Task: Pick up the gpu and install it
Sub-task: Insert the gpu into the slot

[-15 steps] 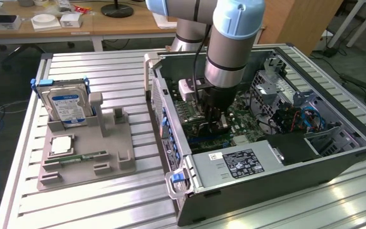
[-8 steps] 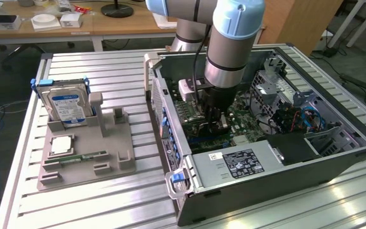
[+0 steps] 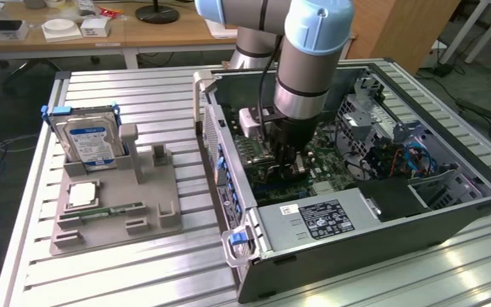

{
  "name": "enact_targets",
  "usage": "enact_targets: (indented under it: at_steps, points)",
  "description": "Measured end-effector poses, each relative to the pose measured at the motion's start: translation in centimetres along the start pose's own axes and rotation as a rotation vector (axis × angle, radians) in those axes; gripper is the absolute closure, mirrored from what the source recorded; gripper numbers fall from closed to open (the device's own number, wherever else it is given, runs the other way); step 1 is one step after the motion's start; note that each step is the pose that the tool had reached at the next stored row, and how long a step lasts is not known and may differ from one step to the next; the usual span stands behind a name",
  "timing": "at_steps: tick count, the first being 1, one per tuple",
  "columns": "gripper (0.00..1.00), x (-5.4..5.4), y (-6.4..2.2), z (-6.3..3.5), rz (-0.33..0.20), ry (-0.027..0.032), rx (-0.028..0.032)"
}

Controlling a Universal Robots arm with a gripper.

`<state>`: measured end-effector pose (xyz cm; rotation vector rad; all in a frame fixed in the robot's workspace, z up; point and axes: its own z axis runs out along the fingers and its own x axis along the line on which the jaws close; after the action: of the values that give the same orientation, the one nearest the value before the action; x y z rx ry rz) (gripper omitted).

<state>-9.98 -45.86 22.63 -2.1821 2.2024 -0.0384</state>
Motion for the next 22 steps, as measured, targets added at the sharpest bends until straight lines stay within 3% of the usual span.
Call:
enact_targets:
  at_steps: [14,16,18,19,22]
  points:
    - [0.73,0.00,0.04,0.05,0.000,0.0000,-0.0001]
    - [0.72,-0.03,0.09,0.10,0.001,-0.0029,-0.0001]
    - [0.72,-0.01,0.06,-0.07,0.001,-0.0004,-0.0002]
    - [0.66,-0.01,0.03,-0.12,0.000,-0.0008,0.0000]
    - [0.66,-0.01,0.01,-0.57,0.000,-0.0004,0.0002]
